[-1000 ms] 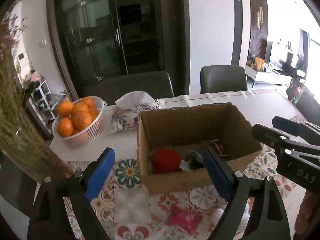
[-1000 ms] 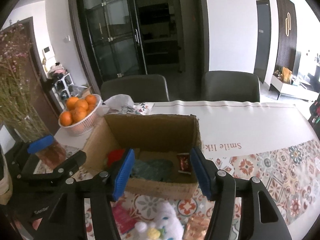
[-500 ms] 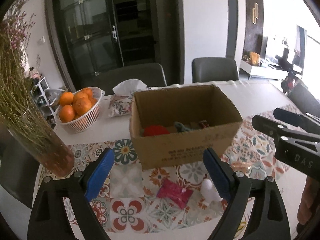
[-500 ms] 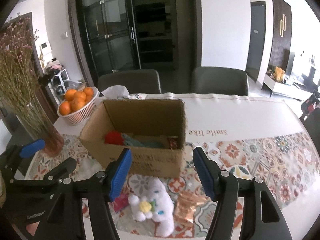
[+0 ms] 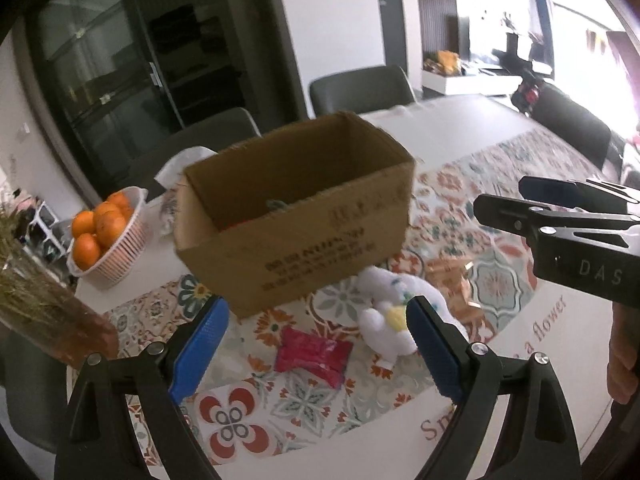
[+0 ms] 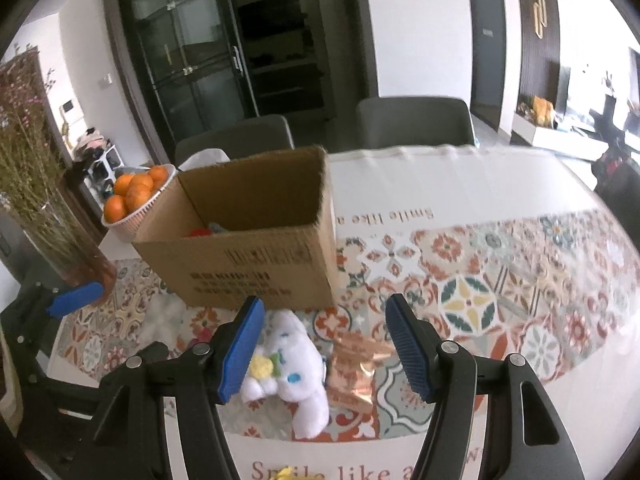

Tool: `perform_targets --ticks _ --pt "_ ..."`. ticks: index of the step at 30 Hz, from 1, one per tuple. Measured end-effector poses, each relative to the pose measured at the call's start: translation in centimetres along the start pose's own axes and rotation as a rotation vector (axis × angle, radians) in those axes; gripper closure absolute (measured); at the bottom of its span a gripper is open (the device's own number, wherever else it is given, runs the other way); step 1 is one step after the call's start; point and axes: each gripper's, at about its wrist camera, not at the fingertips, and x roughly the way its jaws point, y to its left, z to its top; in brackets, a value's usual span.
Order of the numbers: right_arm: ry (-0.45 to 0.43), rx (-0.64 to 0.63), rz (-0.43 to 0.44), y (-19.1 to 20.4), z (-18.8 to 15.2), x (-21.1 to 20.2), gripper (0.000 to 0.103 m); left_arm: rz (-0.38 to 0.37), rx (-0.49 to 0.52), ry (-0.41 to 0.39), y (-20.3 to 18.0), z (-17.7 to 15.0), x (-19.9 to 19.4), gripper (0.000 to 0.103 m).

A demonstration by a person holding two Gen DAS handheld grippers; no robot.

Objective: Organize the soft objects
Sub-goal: 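Withdraw both tools from the box toward the white plush toy, then grasp the white plush toy with the left tool while the right tool grasps the gold biscuit bag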

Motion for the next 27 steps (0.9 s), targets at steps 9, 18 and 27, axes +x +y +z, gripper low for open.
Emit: perform_targets --ticks 9,18,27 --pt "-0.001 0.117 -0.032 -2.6 -4.2 1.8 0.038 -0.071 0.189 0.067 -2.8 -2.3 2.8 0.012" --pt "0.046 0.187 -0.017 -3.7 -6.9 5.0 0.038 -0.178 0.231 0.147 -3.6 -3.2 6.7 0.012" --pt "0.084 0.213 0.001 -4.5 -8.2 8.1 0.038 -0.243 0.225 0.176 -4.0 -3.7 10.1 0.012"
